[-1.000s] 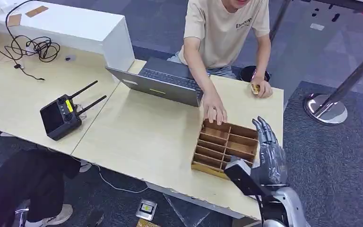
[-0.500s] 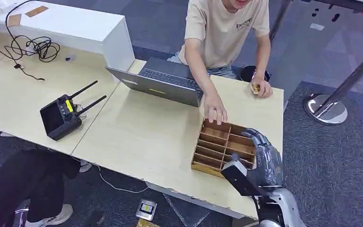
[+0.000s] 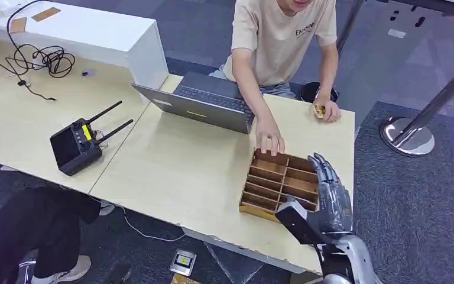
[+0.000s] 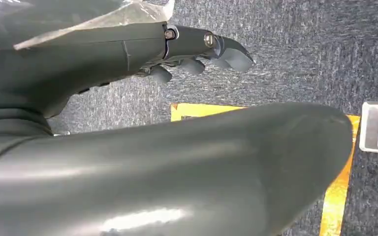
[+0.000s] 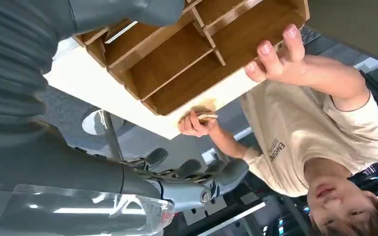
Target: Pass the card to the sensor for recognition and then transmit it.
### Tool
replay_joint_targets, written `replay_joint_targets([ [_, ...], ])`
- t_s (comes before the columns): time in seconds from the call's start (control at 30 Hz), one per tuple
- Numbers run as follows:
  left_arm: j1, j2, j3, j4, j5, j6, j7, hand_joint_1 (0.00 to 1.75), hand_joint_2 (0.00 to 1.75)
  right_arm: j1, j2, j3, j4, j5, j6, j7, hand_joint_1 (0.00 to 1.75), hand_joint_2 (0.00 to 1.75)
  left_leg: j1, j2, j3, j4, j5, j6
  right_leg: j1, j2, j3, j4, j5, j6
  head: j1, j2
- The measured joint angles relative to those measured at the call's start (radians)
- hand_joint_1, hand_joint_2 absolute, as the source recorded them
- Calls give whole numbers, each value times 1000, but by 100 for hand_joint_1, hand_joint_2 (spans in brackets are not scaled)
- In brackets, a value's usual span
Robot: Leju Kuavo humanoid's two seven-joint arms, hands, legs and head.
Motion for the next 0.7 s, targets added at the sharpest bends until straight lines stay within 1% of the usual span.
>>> replay_joint_targets([
  [0.03, 0, 0, 0, 0, 0, 0, 0, 0, 0, 0, 0, 0, 2, 0, 0, 0, 42, 175, 0, 0, 0, 0, 0, 0, 0, 0, 0, 0, 0, 0, 0, 0],
  [0.07, 0, 0, 0, 0, 0, 0, 0, 0, 0, 0, 1, 0, 4, 0, 0, 0, 42, 175, 0, 0, 0, 0, 0, 0, 0, 0, 0, 0, 0, 0, 0, 0],
  [0.1, 0, 0, 0, 0, 0, 0, 0, 0, 0, 0, 1, 1, 6, 0, 0, 0, 52, 175, 0, 0, 0, 0, 0, 0, 0, 0, 0, 0, 0, 0, 0, 0],
  [0.2, 0, 0, 0, 0, 0, 0, 0, 0, 0, -1, 2, 2, 18, 2, -4, -4, 49, 175, 0, 0, 0, 0, 0, 0, 0, 0, 0, 0, 0, 0, 0, 0],
  [0.3, 0, 0, 0, 0, 0, 2, 0, 0, 0, -1, 3, 5, 32, 3, -12, -10, 51, 175, 0, 0, 0, 0, 0, 0, 0, 0, 0, 0, 0, 0, 0, 0],
  [0.33, 0, 0, 0, 0, 0, 2, 0, 0, 0, -1, 3, 5, 37, 3, -14, -11, 45, 175, 0, 0, 0, 0, 0, 0, 0, 0, 0, 0, 0, 0, 0, 0],
  [0.43, 0, -1, 0, 0, 0, 2, 0, 0, 0, -2, 7, 7, 58, 3, -19, -15, 42, 175, 0, 0, 0, 0, 0, 0, 0, 0, 0, 0, 0, 0, 0, 0],
  [0.47, 0, -1, 0, 0, 0, 2, 0, 0, 0, -2, 8, 7, 64, 3, -19, -16, 44, 175, 0, 0, 0, 0, 0, 0, 0, 0, 0, 0, 0, 0, 0, 0],
  [0.7, 0, -1, 0, 0, -2, 2, 0, 0, 0, -4, 13, 7, 95, 7, -26, -16, 40, 175, 0, 0, 0, 0, 0, 0, 0, 0, 0, 0, 0, 0, 0, 0],
])
